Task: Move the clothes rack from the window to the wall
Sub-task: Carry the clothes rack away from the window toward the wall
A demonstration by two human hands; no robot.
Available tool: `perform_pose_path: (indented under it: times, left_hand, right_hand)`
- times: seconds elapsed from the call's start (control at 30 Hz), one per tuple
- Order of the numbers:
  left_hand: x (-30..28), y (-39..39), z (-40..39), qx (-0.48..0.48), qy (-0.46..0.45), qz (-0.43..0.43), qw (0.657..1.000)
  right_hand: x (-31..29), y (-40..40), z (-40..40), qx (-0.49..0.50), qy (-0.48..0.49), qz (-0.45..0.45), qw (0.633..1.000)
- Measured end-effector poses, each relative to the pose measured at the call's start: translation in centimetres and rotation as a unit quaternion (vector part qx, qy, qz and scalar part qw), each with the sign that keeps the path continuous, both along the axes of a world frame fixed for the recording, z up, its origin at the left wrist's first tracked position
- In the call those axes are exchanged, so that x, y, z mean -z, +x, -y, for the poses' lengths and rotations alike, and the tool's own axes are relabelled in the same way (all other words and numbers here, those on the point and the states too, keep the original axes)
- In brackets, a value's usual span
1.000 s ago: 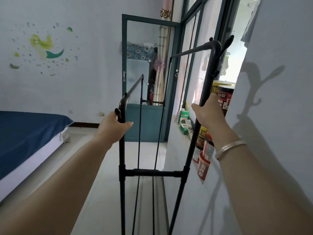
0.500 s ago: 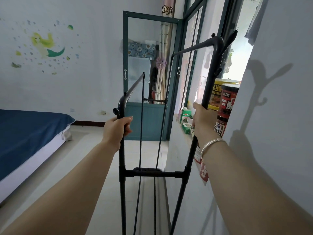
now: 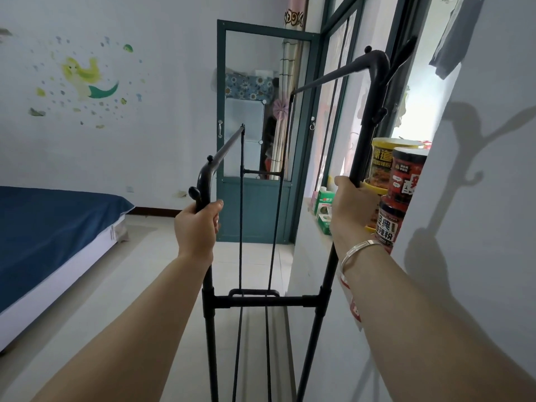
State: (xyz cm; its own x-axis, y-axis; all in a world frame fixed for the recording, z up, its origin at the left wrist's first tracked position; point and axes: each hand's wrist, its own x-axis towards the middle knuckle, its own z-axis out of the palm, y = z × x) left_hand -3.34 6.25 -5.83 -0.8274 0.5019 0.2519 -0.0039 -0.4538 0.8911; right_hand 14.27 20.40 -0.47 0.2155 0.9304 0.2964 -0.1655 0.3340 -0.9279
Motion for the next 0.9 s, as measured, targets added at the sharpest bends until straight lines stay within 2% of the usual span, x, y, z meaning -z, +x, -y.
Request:
perform_pose_path:
  times: [0.9]
  left_hand:
    - [1.4, -3.3, 1.7, -0.116, 0.023, -0.013, 0.993]
  right_hand:
    - [1.1, -8.2, -2.6, -0.085, -0.019, -0.009, 0.996]
